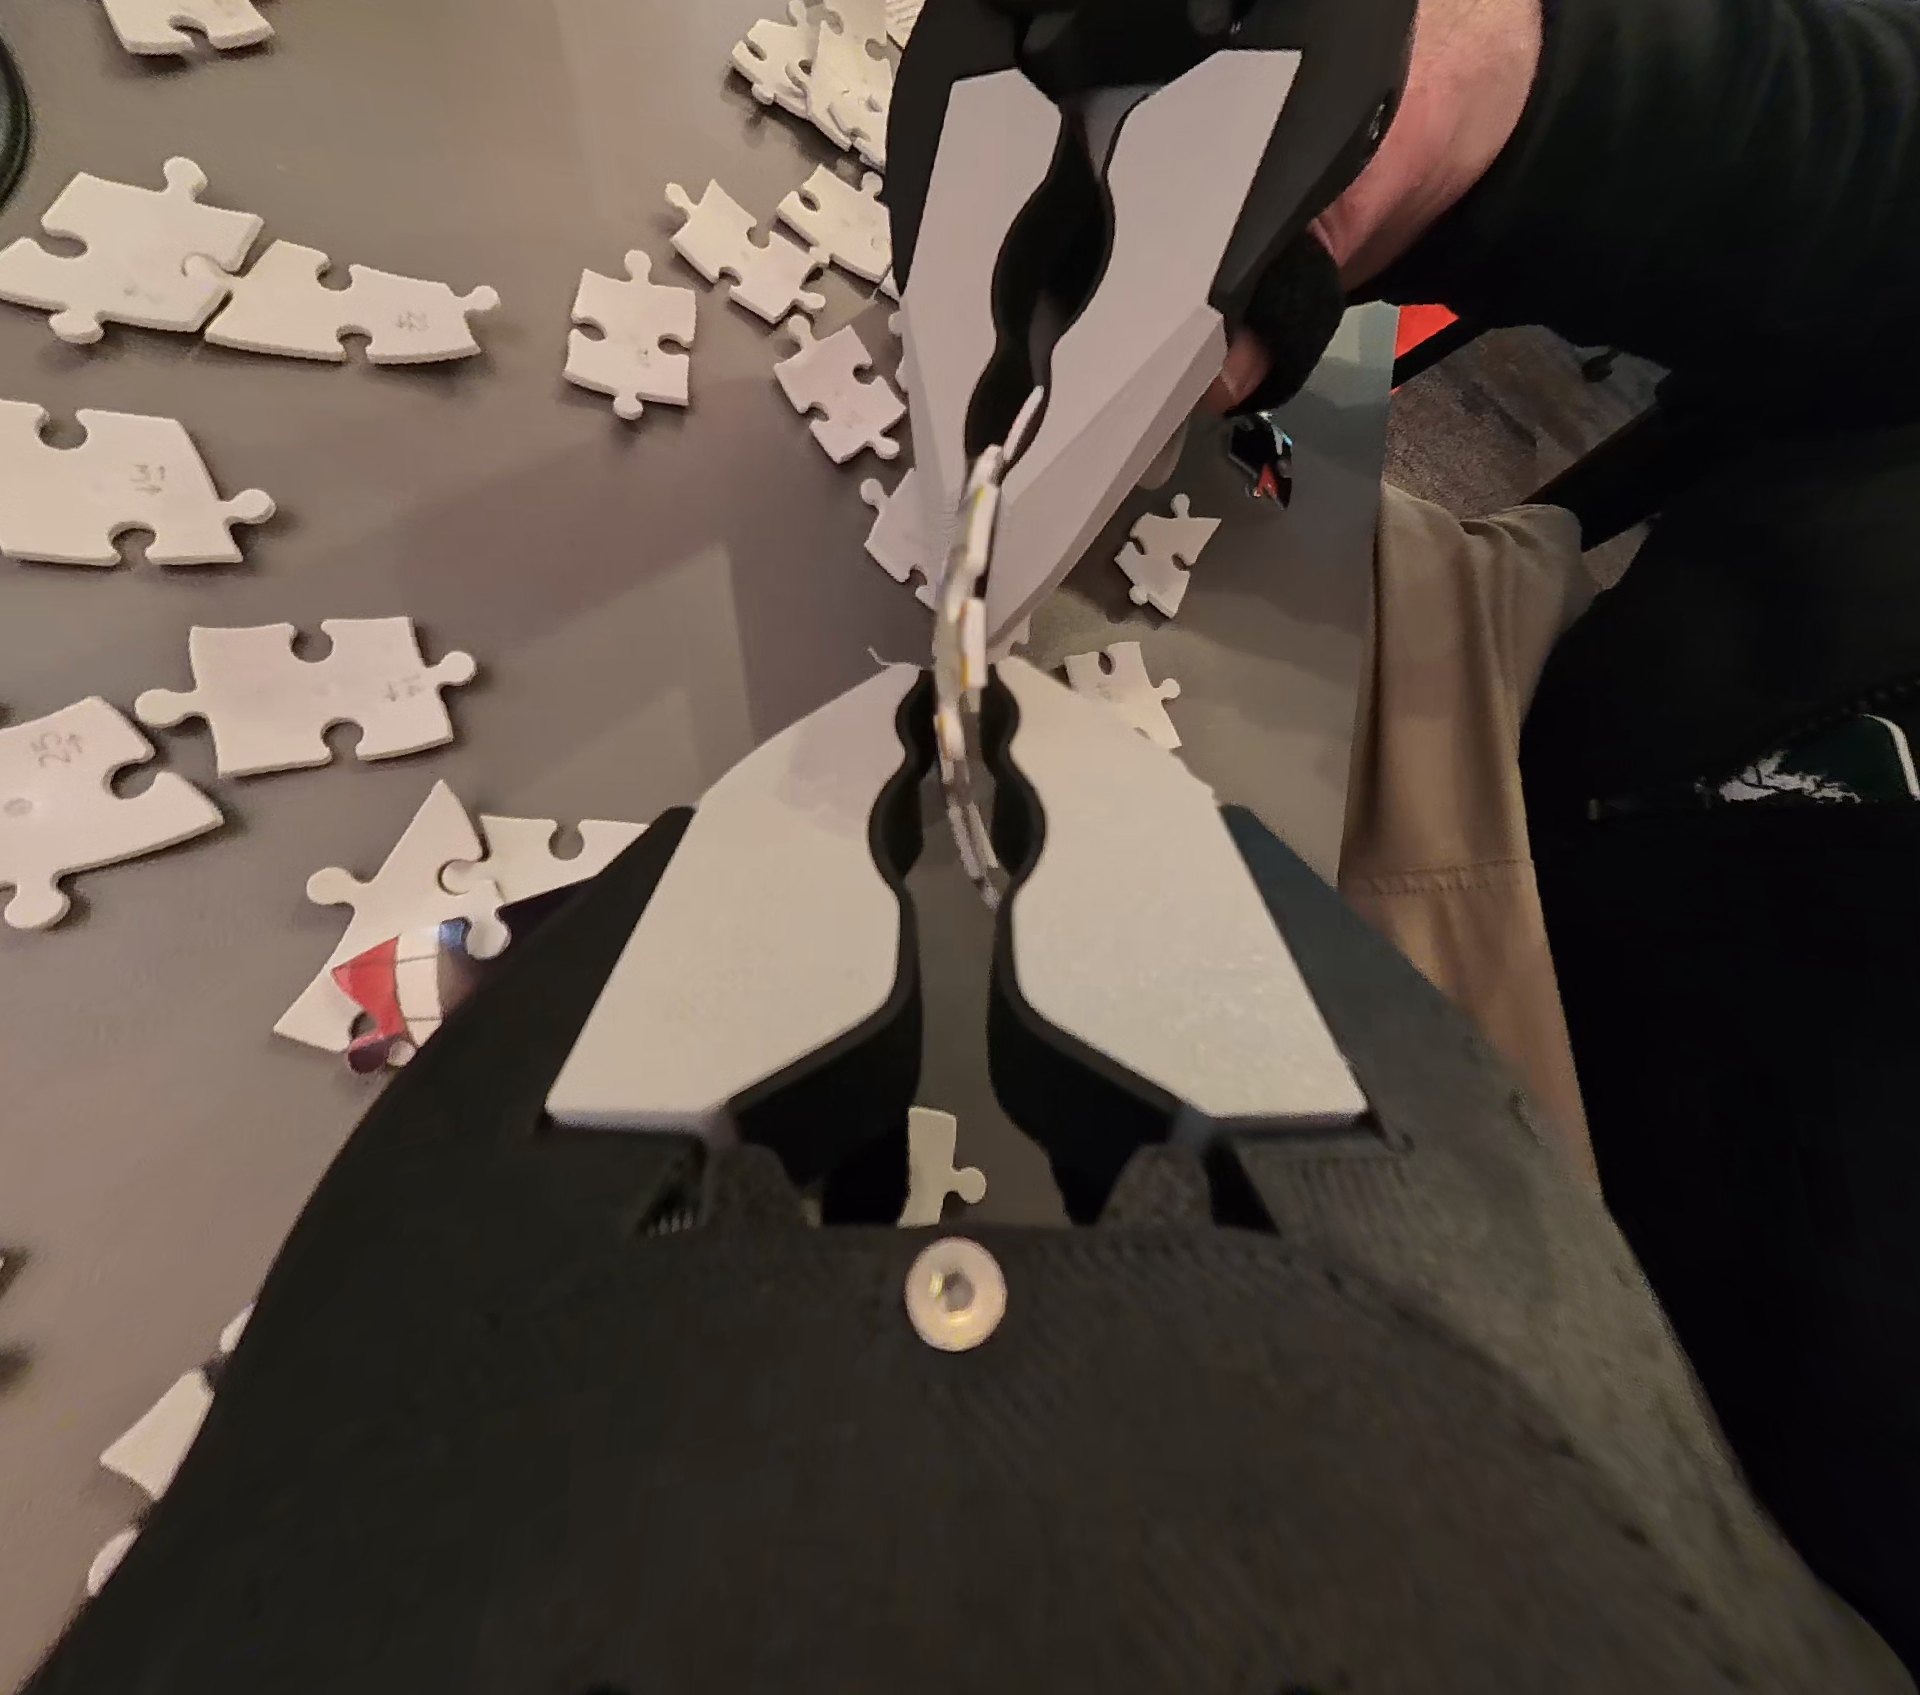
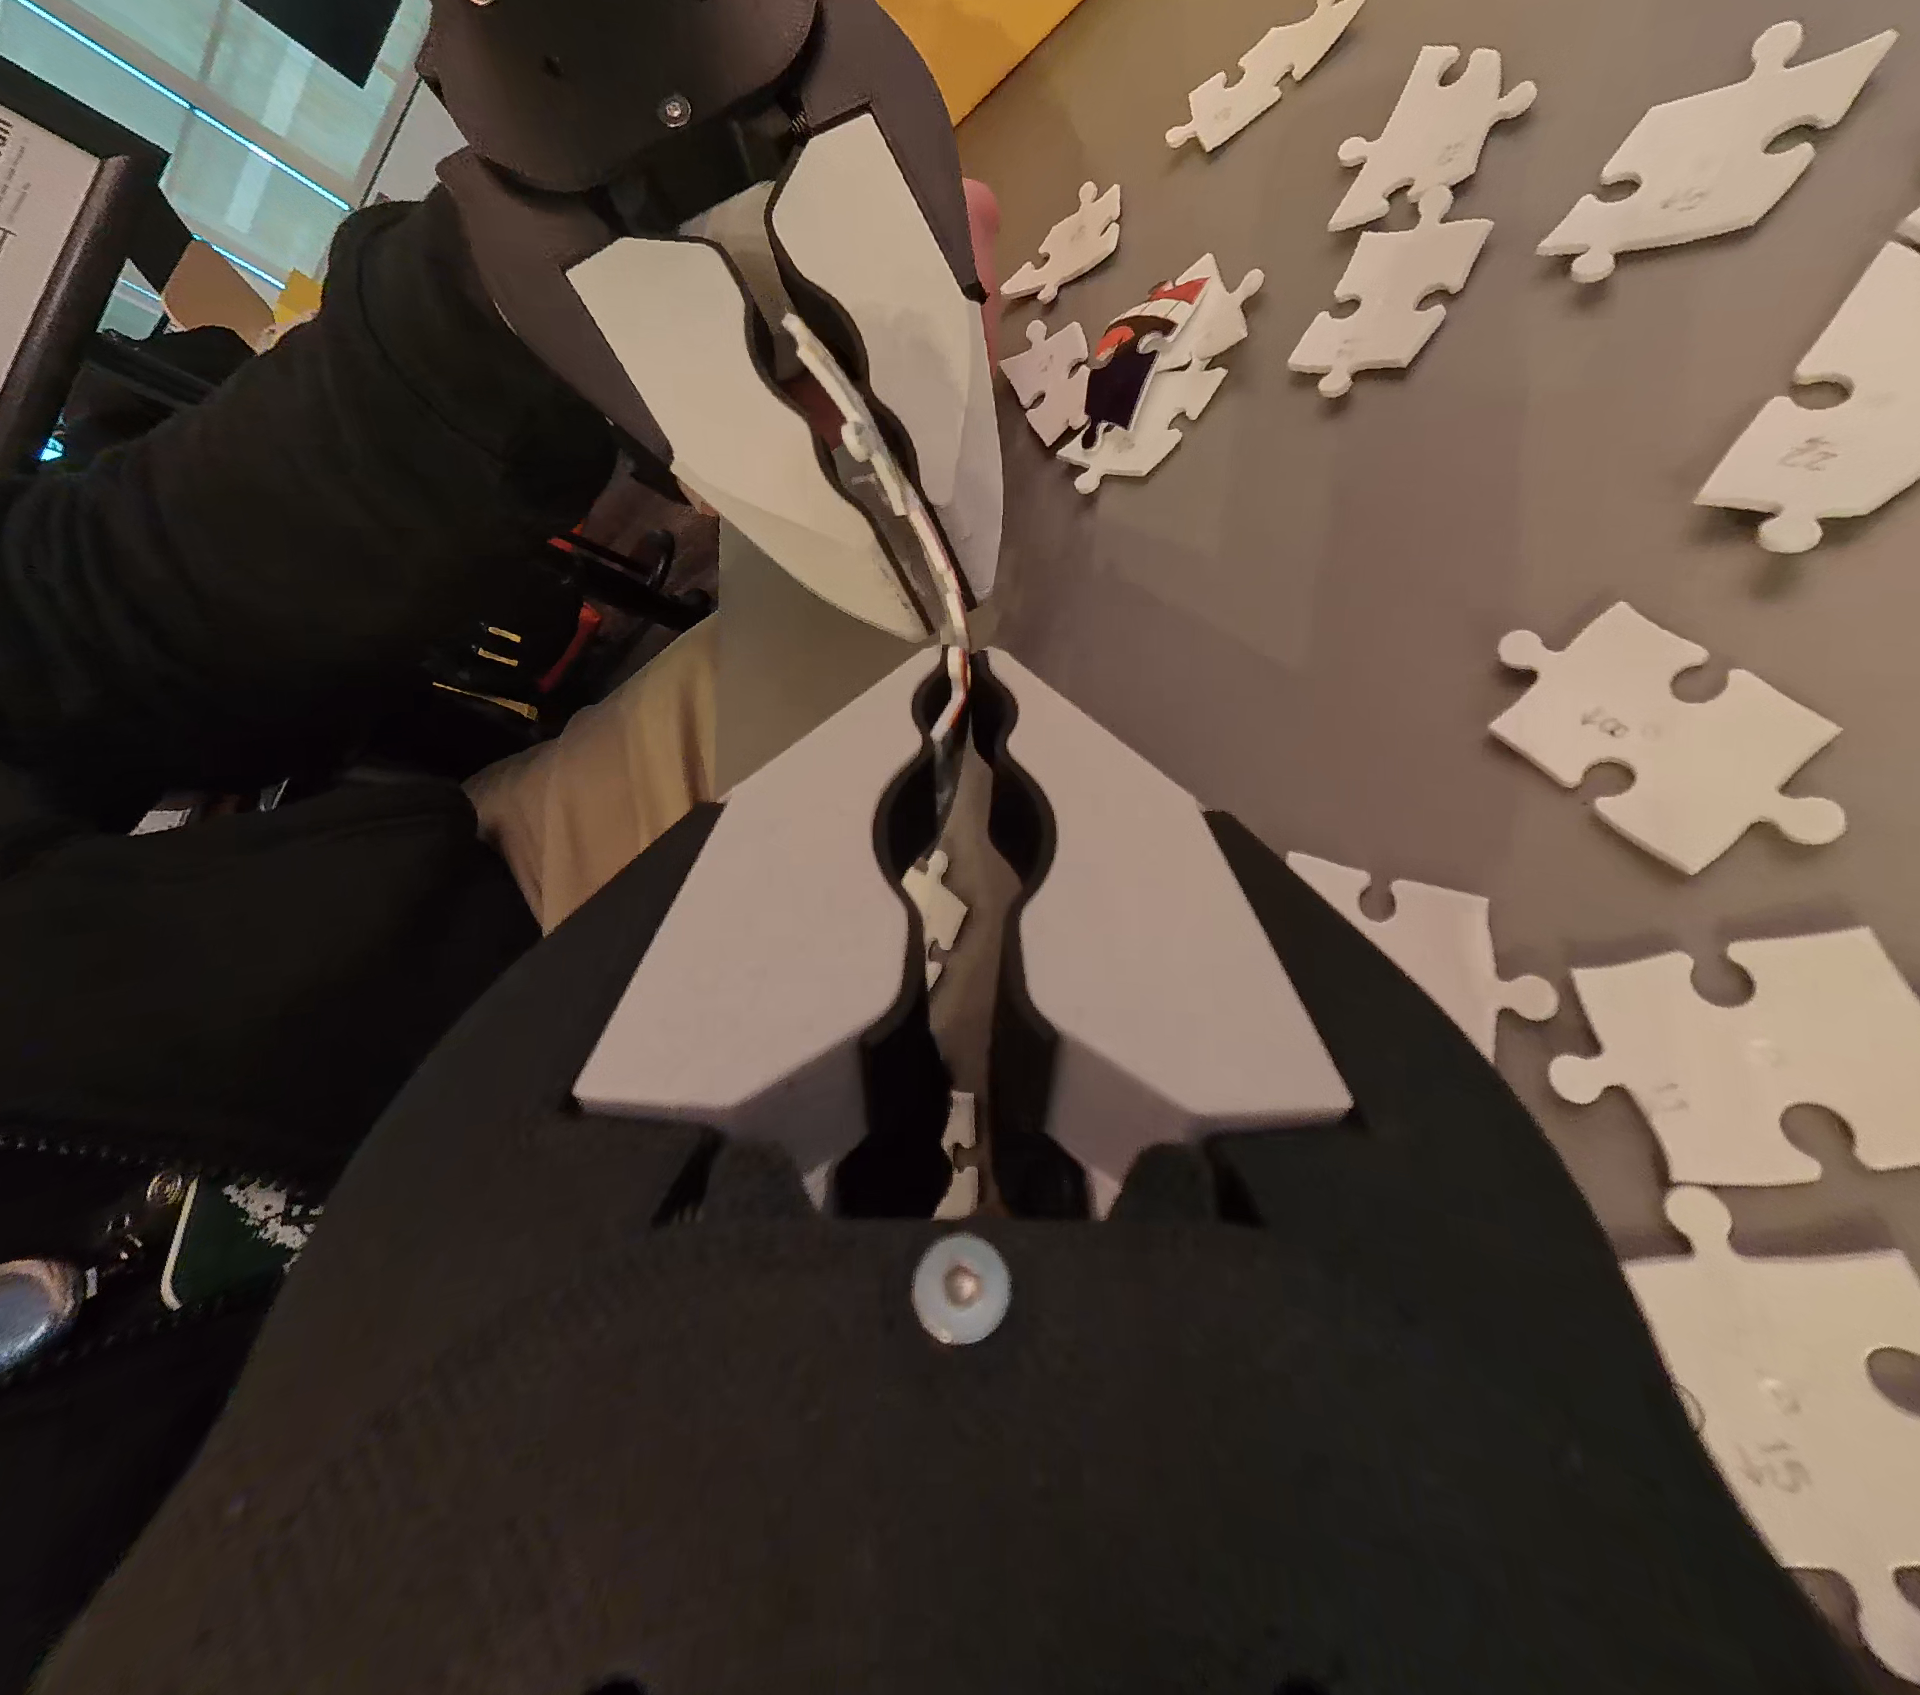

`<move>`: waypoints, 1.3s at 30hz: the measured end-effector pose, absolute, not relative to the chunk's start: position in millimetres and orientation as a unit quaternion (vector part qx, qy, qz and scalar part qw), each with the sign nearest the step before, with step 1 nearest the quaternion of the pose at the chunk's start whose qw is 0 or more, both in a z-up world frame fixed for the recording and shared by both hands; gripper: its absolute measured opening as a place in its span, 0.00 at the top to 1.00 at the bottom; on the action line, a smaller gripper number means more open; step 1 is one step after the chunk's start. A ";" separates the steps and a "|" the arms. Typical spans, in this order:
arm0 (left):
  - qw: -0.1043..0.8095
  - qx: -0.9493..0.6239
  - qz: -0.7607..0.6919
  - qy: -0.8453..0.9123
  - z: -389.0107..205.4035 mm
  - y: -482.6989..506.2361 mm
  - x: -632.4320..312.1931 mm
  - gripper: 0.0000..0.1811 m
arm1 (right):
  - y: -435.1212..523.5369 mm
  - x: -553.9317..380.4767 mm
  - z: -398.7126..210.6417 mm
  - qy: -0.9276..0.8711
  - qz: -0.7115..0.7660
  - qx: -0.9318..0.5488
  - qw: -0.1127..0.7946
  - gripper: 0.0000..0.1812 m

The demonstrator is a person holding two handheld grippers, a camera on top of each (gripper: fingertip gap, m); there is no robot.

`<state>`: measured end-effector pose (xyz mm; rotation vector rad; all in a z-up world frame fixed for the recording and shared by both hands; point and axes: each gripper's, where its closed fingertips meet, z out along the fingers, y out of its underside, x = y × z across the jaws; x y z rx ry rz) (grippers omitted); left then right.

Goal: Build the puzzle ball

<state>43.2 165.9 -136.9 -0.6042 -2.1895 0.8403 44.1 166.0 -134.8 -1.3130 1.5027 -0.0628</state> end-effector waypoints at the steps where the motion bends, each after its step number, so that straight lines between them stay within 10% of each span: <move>1: 0.352 -0.234 0.324 -0.846 -136.9 165.9 43.1 0.96 | 166.2 44.2 -134.5 0.632 -0.027 -0.553 0.542 1.00; 39: 0.324 -0.208 0.379 -0.841 -120.2 154.7 56.3 0.99 | 160.6 44.4 -133.8 0.645 -0.037 -0.542 0.538 1.00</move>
